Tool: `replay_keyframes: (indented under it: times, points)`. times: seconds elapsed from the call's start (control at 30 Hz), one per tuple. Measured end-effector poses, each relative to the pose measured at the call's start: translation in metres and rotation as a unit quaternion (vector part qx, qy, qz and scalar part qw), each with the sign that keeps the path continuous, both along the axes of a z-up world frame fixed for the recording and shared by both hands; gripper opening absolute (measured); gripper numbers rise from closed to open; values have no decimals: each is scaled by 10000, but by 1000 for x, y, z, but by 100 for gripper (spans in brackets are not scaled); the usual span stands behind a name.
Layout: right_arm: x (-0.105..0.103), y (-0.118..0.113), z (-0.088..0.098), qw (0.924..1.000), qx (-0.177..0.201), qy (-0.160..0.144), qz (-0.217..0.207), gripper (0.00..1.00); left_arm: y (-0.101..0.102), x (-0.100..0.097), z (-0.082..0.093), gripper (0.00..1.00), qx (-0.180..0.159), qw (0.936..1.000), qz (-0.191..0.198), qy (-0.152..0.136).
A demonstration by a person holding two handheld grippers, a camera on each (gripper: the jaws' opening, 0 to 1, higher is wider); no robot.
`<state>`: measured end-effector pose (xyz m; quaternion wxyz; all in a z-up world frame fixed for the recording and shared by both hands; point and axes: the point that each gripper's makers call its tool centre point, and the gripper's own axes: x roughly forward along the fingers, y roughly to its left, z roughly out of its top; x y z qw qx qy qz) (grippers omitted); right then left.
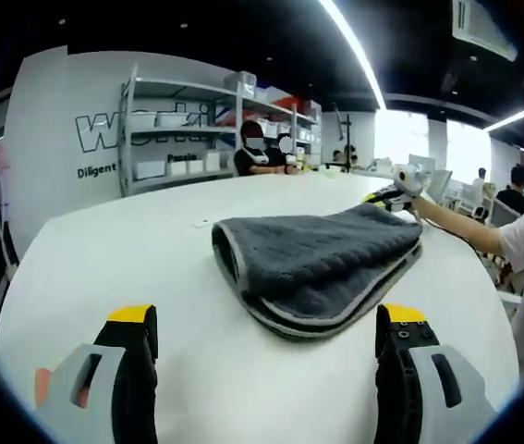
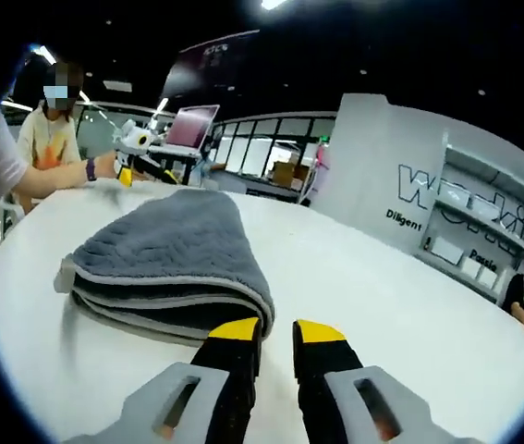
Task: Fold the towel on the table until its edges align and the towel forms a compact rectangular stack.
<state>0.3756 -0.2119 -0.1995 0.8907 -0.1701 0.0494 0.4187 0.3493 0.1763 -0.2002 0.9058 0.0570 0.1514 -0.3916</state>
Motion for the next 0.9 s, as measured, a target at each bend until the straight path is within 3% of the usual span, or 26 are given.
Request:
replay_keyframes:
  times: [0.2, 0.3, 0.47, 0.63, 0.9]
  points:
    - [-15, 0, 28, 9962, 794, 71, 343, 28, 0, -1, 3, 97, -32, 10000, -9, -24]
    - [-28, 4, 45, 9895, 1292, 63, 644, 34, -1, -1, 3, 97, -38, 10000, -24, -34]
    - [-38, 7, 59, 9841, 1538, -64, 889, 48, -1, -1, 4, 97, -48, 10000, -37, -38]
    - [-47, 14, 60, 9809, 1613, -2, 1084, 59, -1, 0, 3, 97, -34, 10000, -38, -20]
    - [-59, 26, 57, 9664, 1984, 611, 1513, 84, 0, 1, 1, 97, -29, 10000, -25, 10]
